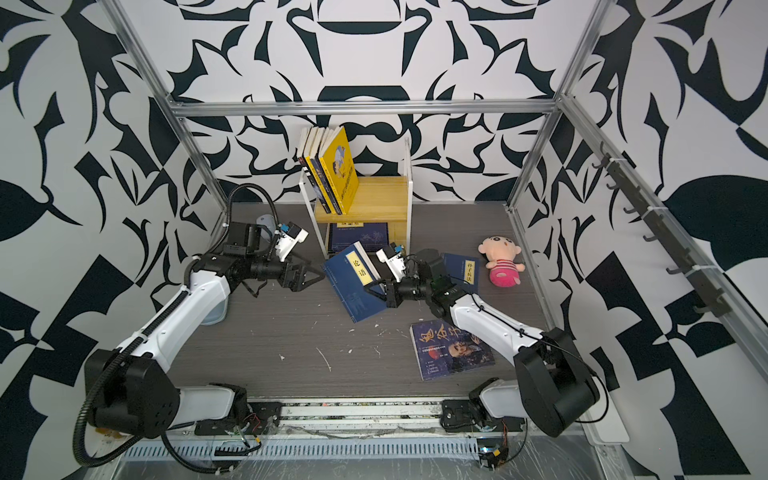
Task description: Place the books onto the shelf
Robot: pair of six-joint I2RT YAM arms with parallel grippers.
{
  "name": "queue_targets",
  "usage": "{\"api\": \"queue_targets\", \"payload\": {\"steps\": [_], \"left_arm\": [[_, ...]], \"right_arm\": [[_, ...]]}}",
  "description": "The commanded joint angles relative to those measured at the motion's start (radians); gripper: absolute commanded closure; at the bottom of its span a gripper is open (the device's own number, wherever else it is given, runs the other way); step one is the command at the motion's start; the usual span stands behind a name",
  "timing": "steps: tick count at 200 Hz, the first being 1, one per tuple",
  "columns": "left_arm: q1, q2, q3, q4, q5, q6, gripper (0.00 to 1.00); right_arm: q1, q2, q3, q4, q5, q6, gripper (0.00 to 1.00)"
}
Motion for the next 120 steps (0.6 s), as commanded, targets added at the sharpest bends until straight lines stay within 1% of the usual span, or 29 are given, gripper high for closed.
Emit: {"api": "queue_targets", "payload": {"steps": [1,14,29,48,60,67,74,77,88,120], "left_arm": [[0.015,-0.024,0.046,-0.111,0.083,0.124,0.00],[0.025,-0.023,0.052,-0.117,0.091,0.141,0.00],[0.028,-0.017,0.061,-0.145,0.106,0.175,0.00],[0.028,-0.017,0.064,-0.189,0.189,0.203,0.00],[0.027,-0.017,0.060,-0.200,0.243,0.189,0.04],[0.027,-0.018,0.059,-0.201,0.266,0.176,0.08],[0.027,-0.019,0.057,-0.200,0.284,0.163,0.14],[0.027,-0.022,0.057,-0.201,0.289,0.158,0.19],[0.027,-0.025,0.055,-0.201,0.303,0.142,0.31],[0.028,-0.040,0.050,-0.201,0.308,0.128,0.76]], "right_arm": [[0.057,0.002,0.105,-0.056,-0.134,-0.186,1.00],[0.079,0.023,0.136,-0.086,-0.153,-0.231,1.00],[0.095,0.042,0.160,-0.098,-0.163,-0.254,1.00],[0.103,0.073,0.189,-0.097,-0.159,-0.254,1.00],[0.107,0.095,0.211,-0.102,-0.158,-0.254,1.00],[0.108,0.104,0.221,-0.104,-0.158,-0.257,1.00],[0.108,0.113,0.229,-0.106,-0.152,-0.261,1.00],[0.108,0.116,0.233,-0.108,-0.151,-0.264,1.00],[0.108,0.125,0.244,-0.114,-0.141,-0.276,1.00],[0.108,0.148,0.284,-0.182,-0.110,-0.321,1.00]]}}
